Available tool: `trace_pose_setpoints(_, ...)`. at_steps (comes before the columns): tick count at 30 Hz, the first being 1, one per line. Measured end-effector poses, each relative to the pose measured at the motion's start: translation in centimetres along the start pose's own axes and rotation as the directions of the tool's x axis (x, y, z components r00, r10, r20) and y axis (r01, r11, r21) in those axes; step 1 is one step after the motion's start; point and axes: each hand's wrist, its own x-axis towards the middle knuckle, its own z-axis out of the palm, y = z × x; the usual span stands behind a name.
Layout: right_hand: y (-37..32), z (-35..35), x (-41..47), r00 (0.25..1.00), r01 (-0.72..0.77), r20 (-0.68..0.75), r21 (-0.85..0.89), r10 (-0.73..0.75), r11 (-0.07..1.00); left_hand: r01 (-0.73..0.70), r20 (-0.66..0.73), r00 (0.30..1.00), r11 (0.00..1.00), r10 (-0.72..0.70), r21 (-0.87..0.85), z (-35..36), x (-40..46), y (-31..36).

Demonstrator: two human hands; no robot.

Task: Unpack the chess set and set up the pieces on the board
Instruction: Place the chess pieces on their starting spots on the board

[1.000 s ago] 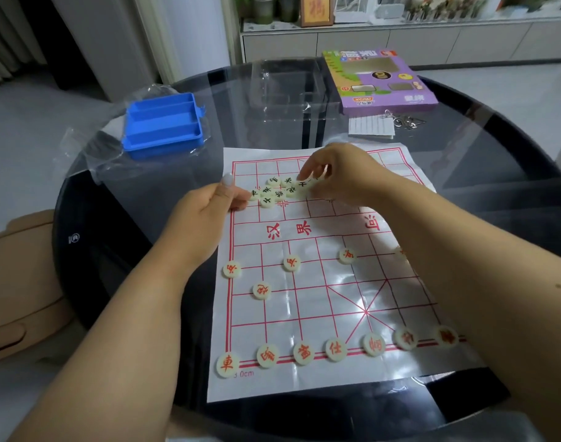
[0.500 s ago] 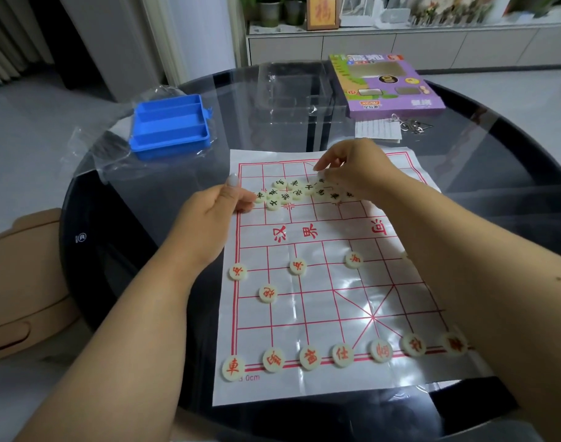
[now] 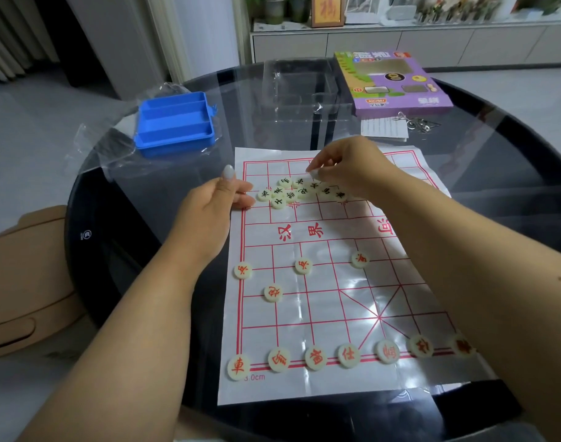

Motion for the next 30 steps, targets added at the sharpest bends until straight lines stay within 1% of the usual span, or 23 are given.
trace_pose_setpoints(3,0.0,-0.3,0.0,1.000,0.015,-0.001,-0.025,-0.015,1.000,0.005,-0.003,1.000,1.000,-0.005,-0.009,0.0,0.0,-0.1)
trace_pose_setpoints(6,0.5,-1.2,0.1,0.999,-0.002,-0.033,0.008,0.002,1.000,0.000,-0.005,1.000,1.000,0.000,-0.008,0.0,0.0,-0.1)
trace_pose_setpoints(8,0.9,-1.5,0.0,0.999,0.000,-0.034,-0.005,0.000,1.000,-0.006,-0.005,1.000,1.000,0.006,-0.001,0.0,0.1,0.0)
trace_pose_setpoints(12,0.4,0.0,-0.2,0.994,0.085,0.079,-0.098,-0.078,0.992,-0.004,-0.005,1.000,1.000,0.004,0.005,0.1,0.0,0.1)
trace_pose_setpoints(15,-0.5,1.4,-0.2,0.977,0.185,0.144,-0.226,-0.155,0.956,-0.001,-0.019,1.000,1.000,0.002,0.016,0.1,-0.1,0.0)
trace_pose_setpoints(22,-1.1,2.0,-0.1,0.961,0.272,0.140,-0.324,-0.239,0.906,0.010,-0.001,1.000,1.000,-0.010,0.026,0.0,0.0,-0.1)
trace_pose_setpoints(23,-0.9,1.6,0.1,0.962,0.271,0.123,-0.317,-0.244,0.909,0.013,-0.001,1.000,1.000,-0.013,0.025,0.0,0.0,-0.2)
trace_pose_setpoints(25,-0.1,0.1,1.0,0.978,0.209,0.019,-0.220,-0.210,0.953,0.016,0.000,1.000,1.000,-0.016,0.021,0.1,0.0,-0.1)
trace_pose_setpoints(27,0.9,-1.9,2.3,0.989,0.098,-0.107,-0.040,-0.102,0.994,0.023,-0.002,1.000,1.000,-0.023,0.015,0.1,-0.1,0.1)
trace_pose_setpoints(28,1.5,-2.7,2.9,0.988,0.053,-0.150,0.034,-0.047,0.998,0.024,-0.003,1.000,1.000,-0.024,0.016,0.1,-0.1,0.1)
trace_pose_setpoints(30,2.4,-3.6,3.9,0.984,-0.005,-0.175,0.077,0.018,0.997,0.024,-0.005,1.000,0.999,-0.024,0.021,0.2,-0.1,0.2)
